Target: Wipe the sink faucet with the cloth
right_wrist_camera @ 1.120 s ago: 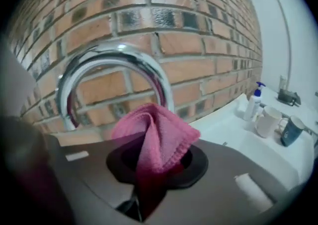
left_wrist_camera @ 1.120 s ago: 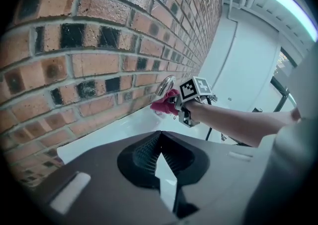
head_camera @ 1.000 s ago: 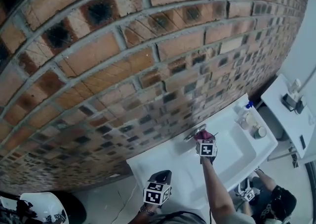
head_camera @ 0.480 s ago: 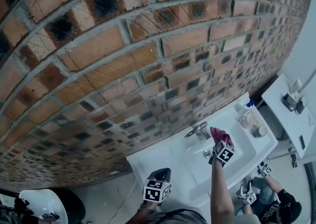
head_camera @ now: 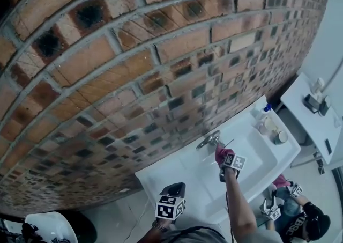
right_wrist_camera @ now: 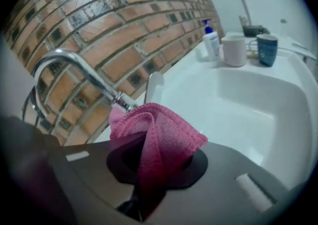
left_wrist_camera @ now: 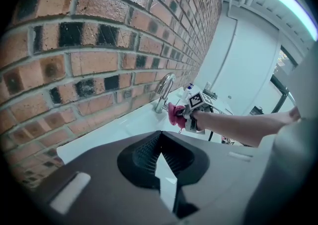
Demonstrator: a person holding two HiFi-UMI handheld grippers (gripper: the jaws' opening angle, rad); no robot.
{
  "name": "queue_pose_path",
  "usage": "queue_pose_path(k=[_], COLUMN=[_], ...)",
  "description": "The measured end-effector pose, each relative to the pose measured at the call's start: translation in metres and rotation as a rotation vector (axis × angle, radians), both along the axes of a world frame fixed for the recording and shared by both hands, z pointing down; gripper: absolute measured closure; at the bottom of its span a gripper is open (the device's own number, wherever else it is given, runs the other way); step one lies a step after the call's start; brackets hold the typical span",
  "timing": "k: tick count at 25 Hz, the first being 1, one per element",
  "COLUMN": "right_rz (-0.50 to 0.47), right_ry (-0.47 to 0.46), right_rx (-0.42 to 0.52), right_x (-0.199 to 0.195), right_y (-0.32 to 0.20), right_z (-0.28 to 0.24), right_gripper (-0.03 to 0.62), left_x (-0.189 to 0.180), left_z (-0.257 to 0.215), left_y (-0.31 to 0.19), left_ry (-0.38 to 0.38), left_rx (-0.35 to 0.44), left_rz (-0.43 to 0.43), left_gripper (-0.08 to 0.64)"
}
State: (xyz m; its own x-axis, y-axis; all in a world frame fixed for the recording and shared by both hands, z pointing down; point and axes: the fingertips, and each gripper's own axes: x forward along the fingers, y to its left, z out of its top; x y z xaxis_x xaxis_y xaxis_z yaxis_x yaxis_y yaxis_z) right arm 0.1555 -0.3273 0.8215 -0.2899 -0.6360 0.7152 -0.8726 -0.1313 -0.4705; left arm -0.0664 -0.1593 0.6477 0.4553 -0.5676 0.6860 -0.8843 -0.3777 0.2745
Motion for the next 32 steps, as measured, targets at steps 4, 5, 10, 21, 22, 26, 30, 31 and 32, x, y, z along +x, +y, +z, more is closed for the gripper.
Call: queue_pose_path(k=[4,5,10,21,22,26,30,31,32], right_rz=[-0.129,-0.076,0.051,-0.032,-0.032,-0.085,-0.222,-0.264,-0.303], right_ry=[-0.007,0.031,0.142,-0.033,-0.098,-0.246,-0.135,-0.093,-0.044], right_rx=[0.087,0.132,0.289,0.346,0.378,0.550,0.641,0.656,0.669], right_x=[-0.017,-0.007,0.017,-0.016,-0.017,-0.024,-0.054,-0.064,-0.073], right_y=[0.004,-0.005,-0.059,-0.092,-0.091,-0.084,-0.070,-0.064,-0.059], right_z=[-0.037,-0.052,-0.090,-0.107,-0.118,-0.178,-0.223,-0.230,-0.235], right_gripper=[0.528,0.528,0.526,0.528,0.528,0.528,0.528,0.528,0.528], left_x=[0.011,0.011,0.003,-0.013,-0.013,-0.003,0.010,0.012,0.013], left_z=[-0.003,-0.004,-0.002,-0.004,-0.003,-0.003,-0.006,-0.007,-0.007], left_y=[0.000,-0.001,0.001,0.002,0.002,0.003,0.004,0.004,0.004], left_ry=[0.007,0.005,-0.005,-0.007,-0.007,-0.002,0.000,0.001,0.001], left_rx=[0.005,0.007,0.006,0.008,0.006,0.007,0.019,0.020,0.022], left_rz=[0.029,0.031,0.011,-0.038,-0.039,-0.022,0.010,0.015,0.019], left_gripper=[0.543,0.543,0.543,0.543,0.543,0.543,0.543,0.543,0.543])
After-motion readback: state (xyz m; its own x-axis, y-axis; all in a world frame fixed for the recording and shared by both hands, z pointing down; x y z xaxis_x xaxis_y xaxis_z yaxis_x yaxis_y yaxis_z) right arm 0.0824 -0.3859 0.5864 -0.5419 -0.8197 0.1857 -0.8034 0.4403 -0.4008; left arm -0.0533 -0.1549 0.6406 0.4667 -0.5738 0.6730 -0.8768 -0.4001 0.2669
